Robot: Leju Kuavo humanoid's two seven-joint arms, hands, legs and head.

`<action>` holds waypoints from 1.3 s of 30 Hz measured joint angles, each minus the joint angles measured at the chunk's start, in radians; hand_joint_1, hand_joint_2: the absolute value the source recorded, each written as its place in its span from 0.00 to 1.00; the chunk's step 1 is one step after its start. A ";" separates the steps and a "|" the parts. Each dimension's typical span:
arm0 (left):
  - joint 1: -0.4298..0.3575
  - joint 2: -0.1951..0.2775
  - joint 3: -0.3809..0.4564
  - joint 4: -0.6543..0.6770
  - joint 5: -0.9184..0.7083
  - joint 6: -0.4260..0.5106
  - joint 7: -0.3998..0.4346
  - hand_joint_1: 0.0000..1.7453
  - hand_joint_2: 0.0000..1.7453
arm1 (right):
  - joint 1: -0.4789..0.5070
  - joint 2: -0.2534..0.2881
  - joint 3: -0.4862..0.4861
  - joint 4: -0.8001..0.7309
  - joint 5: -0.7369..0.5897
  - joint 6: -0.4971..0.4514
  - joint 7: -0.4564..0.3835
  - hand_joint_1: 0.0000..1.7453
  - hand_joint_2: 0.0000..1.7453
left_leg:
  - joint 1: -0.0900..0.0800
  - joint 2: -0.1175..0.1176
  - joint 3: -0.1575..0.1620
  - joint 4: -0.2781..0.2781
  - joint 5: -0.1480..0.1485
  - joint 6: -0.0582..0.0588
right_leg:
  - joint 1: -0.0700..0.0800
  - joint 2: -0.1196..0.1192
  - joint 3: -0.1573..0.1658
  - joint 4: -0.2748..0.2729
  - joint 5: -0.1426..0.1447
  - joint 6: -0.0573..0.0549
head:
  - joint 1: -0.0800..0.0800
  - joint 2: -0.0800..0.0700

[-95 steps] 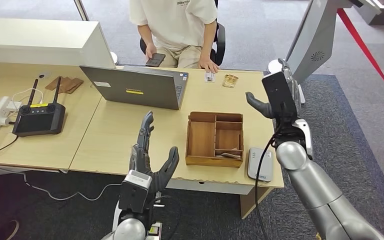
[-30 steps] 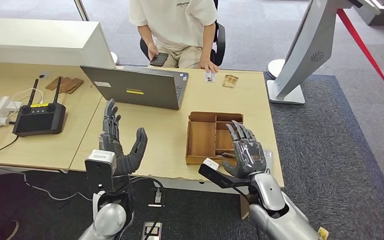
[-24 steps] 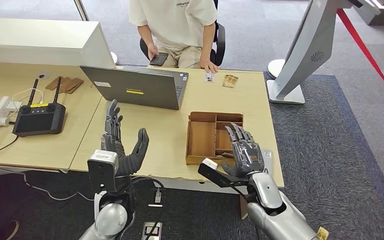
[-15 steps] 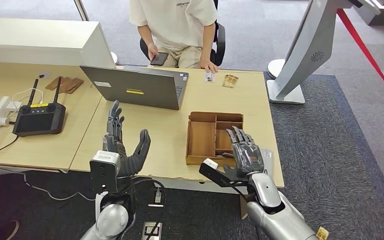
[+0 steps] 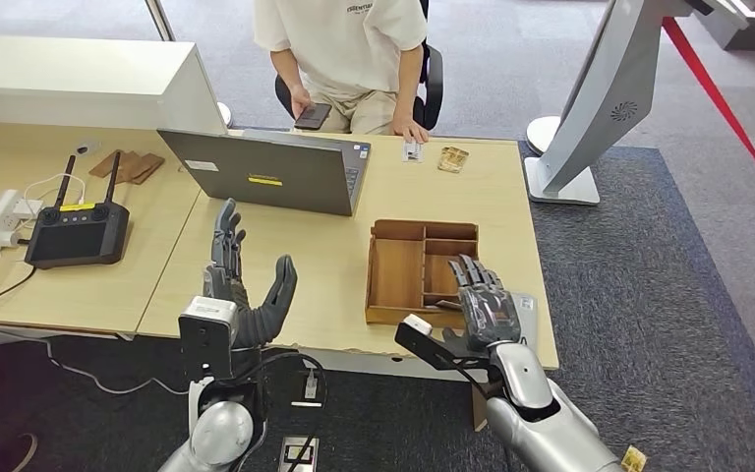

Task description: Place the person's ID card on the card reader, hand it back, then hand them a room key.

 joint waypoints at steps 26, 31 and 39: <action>0.026 0.002 -0.002 0.000 -0.015 0.000 0.019 0.00 1.00 | 0.000 -0.022 -0.011 0.003 -0.014 -0.025 0.017 0.91 1.00 | 0.000 0.000 0.000 0.000 0.000 0.000 | 0.000 0.000 0.000 0.000 0.000 0.000 | 0.000 0.000; 0.020 0.002 -0.008 0.001 -0.008 0.000 0.015 0.00 1.00 | 0.001 -0.026 -0.016 0.003 -0.019 -0.024 0.017 0.96 1.00 | 0.000 0.000 0.000 0.000 0.000 0.000 | 0.000 0.000 0.000 0.000 0.000 0.000 | 0.000 0.000; 0.004 0.002 -0.016 0.014 0.009 0.000 0.008 0.00 1.00 | 0.001 -0.026 -0.019 0.002 -0.021 -0.022 0.011 0.99 1.00 | 0.000 0.000 0.000 0.000 0.000 0.000 | 0.000 0.000 0.000 0.000 0.000 0.000 | 0.000 0.000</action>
